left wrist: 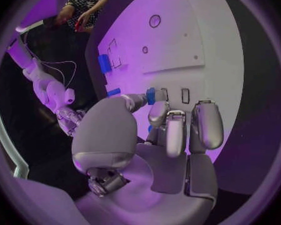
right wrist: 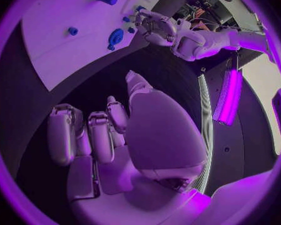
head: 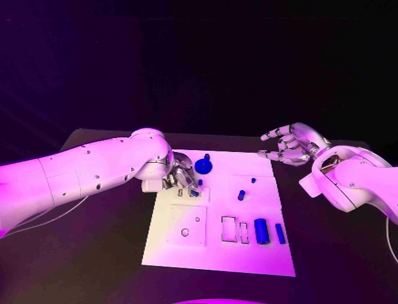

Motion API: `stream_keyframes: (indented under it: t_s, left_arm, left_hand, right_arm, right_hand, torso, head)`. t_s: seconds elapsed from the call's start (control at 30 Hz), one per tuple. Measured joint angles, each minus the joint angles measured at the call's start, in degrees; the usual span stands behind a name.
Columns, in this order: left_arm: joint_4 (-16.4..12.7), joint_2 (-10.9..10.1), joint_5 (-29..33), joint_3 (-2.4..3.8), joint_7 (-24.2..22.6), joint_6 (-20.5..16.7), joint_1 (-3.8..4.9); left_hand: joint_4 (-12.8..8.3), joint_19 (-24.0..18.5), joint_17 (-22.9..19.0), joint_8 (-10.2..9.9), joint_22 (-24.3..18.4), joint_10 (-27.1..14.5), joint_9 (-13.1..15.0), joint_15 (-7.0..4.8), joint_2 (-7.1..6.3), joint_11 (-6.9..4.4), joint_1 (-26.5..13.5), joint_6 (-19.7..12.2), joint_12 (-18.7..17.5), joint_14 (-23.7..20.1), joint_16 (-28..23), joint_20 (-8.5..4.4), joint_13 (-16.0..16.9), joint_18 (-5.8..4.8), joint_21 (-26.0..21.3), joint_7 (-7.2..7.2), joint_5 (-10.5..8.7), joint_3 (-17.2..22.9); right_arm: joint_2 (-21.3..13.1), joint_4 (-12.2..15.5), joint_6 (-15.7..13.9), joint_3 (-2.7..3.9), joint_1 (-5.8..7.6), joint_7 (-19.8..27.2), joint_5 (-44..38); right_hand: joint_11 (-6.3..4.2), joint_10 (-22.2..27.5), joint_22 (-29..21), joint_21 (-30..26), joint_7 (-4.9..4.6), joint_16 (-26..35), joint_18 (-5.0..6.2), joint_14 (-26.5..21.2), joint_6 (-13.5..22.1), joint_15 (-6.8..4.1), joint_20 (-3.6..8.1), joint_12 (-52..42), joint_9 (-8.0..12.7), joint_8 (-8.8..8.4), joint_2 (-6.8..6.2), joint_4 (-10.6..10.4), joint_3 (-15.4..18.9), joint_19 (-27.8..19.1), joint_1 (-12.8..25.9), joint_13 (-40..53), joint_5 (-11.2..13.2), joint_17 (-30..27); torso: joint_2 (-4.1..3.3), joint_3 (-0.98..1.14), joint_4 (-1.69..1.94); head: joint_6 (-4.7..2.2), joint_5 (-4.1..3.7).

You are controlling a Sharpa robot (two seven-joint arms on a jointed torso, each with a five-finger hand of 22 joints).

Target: Assemble the parts on the task board

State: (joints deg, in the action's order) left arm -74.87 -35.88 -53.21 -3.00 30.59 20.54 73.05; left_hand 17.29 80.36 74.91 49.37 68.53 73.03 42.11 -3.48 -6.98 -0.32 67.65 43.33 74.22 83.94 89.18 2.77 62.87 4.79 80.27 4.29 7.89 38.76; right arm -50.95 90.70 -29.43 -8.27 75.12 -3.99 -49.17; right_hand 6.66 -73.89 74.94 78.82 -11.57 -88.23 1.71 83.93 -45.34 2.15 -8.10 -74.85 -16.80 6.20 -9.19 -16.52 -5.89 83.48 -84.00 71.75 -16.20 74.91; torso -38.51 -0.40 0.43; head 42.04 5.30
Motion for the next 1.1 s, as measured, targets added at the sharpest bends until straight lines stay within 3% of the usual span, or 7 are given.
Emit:
stream_keyframes:
  t_s: [0.1, 0.13, 0.2, 0.53, 1.1]
  left_arm:
    - [-0.77, -0.95, 0.64, 0.09, 0.00, -0.72, 0.00]
    - [-1.00, -1.22, 0.80, 0.11, 0.00, -0.95, 0.00]
    - [-1.53, -1.78, 1.12, 0.13, -0.02, -1.56, 0.00]
    - [-3.65, -3.31, 0.81, 0.16, -0.10, -4.59, -0.10]
    - [-4.35, -2.51, -4.12, -0.50, -0.19, -8.54, -0.95]
  left_hand:
    - [-0.09, 0.00, 0.00, 0.27, 0.00, 0.50, 0.18, 0.00, -0.25, -0.09, -0.29, 0.00, 0.00, 0.00, 0.00, 0.00, 0.22, -0.01, 0.00, 0.00, 0.00, 0.11]
    - [-2.64, 0.00, 0.00, 0.28, 0.00, 0.50, 0.20, 0.00, -0.44, -0.09, -0.48, -0.01, 0.00, 0.00, 0.00, 0.00, 0.25, -0.01, 0.00, 0.02, -0.08, 2.67]
    - [-2.66, 0.00, 0.00, 0.28, 0.00, 0.50, 0.23, 0.00, -0.64, -0.09, -1.14, -0.01, 0.00, 0.00, 0.00, 0.00, 0.32, 0.00, 0.00, 0.01, -0.14, 2.69]
    - [-2.51, 0.00, 0.00, 0.50, -0.12, 0.91, 0.91, 0.00, -0.83, -0.10, -1.39, 0.04, 0.00, 0.00, 0.00, 0.00, 0.68, 0.00, 0.00, -0.01, 0.25, 2.85]
    - [-2.51, 0.00, -0.01, 0.50, -0.29, 1.11, 1.26, -0.20, -1.01, -0.30, -1.96, 0.27, 0.00, 0.21, 0.00, 0.00, 0.38, -0.01, 0.00, -0.19, 0.28, 2.85]
  right_arm:
    - [-0.06, -0.05, 0.06, 0.00, 0.00, -0.02, 0.00]
    - [-0.07, -0.06, 0.07, 0.00, 0.00, -0.03, 0.00]
    - [-0.09, -0.09, 0.11, 0.00, 0.00, -0.04, 0.00]
    - [-0.22, -0.17, 0.29, -0.01, -0.02, -0.07, -0.01]
    - [-0.39, -0.15, 0.39, -0.02, -0.02, -0.07, -0.14]
  right_hand:
    - [0.00, 0.00, 0.00, 0.00, 0.00, 0.00, 0.00, 0.00, 0.00, 0.00, 0.00, 0.00, 0.00, 0.00, 0.00, 0.00, 0.00, 0.00, 0.00, 0.00, 0.00, 0.00]
    - [0.00, 0.00, 0.00, -0.02, 0.00, 0.00, 0.04, 0.00, 0.00, 0.00, 0.00, 0.00, 0.00, 0.00, 0.00, 0.00, 0.00, 0.00, 0.00, 0.00, 0.00, 0.00]
    - [0.00, 0.00, 0.00, -0.21, 0.00, 0.00, 0.89, 0.00, 0.00, 0.00, 0.00, 0.00, 0.00, 0.00, 0.00, 0.00, 0.00, 0.00, 0.00, 0.00, 0.00, 0.00]
    - [0.00, 0.00, -0.01, -0.21, 0.00, 0.00, 0.90, 0.00, 0.00, 0.00, 0.00, 0.00, 0.01, 0.00, 0.00, 0.00, 0.00, 0.00, 0.00, 0.00, 0.00, 0.00]
    - [0.00, 0.00, -0.02, -0.21, 0.01, 0.00, 0.91, 0.00, 0.00, 0.00, 0.00, 0.00, 0.01, 0.00, 0.00, 0.00, 0.00, 0.00, 0.00, -0.07, -0.34, 0.04]
  torso:
    - [0.01, 0.00, 0.03]
    - [0.02, 0.00, 0.03]
    - [0.03, 0.03, 0.07]
    - [-0.02, 0.03, 0.12]
    - [-0.14, 0.06, -0.06]
  head:
    - [-0.01, -0.02]
    - [-0.01, -0.02]
    - [-0.01, -0.02]
    - [0.13, 0.10]
    - [0.47, 0.38]
